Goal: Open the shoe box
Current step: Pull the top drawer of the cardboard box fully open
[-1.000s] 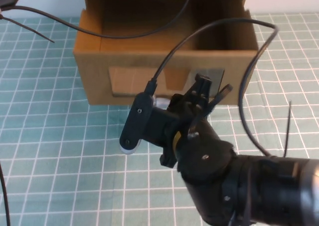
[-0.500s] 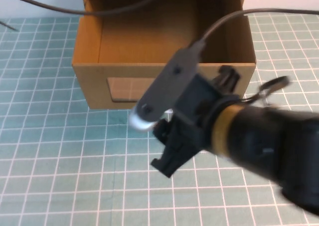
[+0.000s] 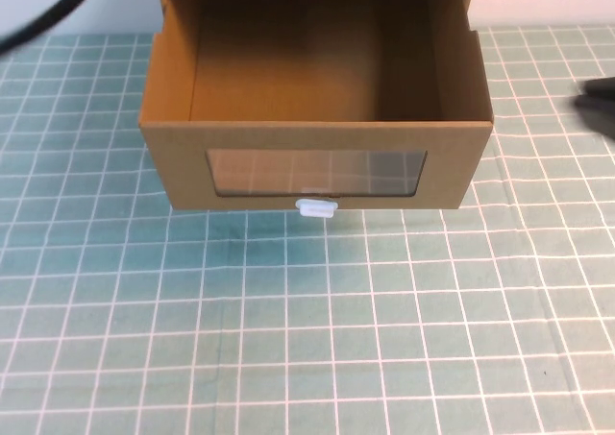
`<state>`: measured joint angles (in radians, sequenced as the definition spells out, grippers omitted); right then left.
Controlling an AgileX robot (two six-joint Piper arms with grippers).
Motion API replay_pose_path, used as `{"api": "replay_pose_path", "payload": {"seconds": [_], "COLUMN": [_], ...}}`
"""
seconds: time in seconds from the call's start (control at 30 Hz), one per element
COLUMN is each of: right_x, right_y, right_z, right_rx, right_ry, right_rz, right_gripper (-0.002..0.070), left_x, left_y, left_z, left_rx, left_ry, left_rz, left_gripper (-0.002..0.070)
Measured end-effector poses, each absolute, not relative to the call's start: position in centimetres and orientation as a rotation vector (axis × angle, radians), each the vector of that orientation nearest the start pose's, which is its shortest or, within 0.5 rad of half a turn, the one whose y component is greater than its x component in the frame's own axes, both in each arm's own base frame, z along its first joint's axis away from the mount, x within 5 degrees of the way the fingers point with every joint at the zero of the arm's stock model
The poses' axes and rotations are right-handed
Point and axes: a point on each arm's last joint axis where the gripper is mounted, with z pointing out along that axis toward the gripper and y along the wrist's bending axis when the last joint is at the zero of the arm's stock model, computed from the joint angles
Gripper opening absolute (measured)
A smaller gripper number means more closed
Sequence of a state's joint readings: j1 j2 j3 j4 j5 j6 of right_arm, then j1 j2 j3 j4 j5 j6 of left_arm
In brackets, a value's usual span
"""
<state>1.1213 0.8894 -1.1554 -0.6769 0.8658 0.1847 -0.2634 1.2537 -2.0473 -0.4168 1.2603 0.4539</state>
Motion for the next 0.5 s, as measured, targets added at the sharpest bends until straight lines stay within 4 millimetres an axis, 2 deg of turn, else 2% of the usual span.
{"api": "replay_pose_path", "payload": {"seconds": [0.07,0.2,0.33,0.43,0.5], "right_x": [10.0,9.0,8.4,8.2,8.1], "right_y": [10.4,7.6,6.0,5.3,5.2], "right_z": [44.7,45.1,45.2,45.1,45.1], "right_rx": [-0.961,-0.913,-0.881,-0.872,-0.870], "right_ry": [1.654,1.670,1.693,1.713,1.721], "right_rz": [0.052,0.044,0.037,0.025,0.019], "right_gripper": [-0.0010,-0.0010,-0.0011,-0.0013,-0.0013], "left_x": [12.6,7.8,5.9,5.2,4.3], "left_y": [-6.8,-5.3,-4.3,-3.7,-3.3], "left_z": [57.8,54.4,48.9,44.0,41.6], "left_rx": [0.785,0.755,0.694,0.646,0.618], "left_ry": [1.730,1.740,1.757,1.788,1.771], "left_rz": [-0.317,-0.304,-0.270,-0.238,-0.228], "left_gripper": [-0.0005,-0.0005,-0.0005,-0.0005,-0.0005]}}
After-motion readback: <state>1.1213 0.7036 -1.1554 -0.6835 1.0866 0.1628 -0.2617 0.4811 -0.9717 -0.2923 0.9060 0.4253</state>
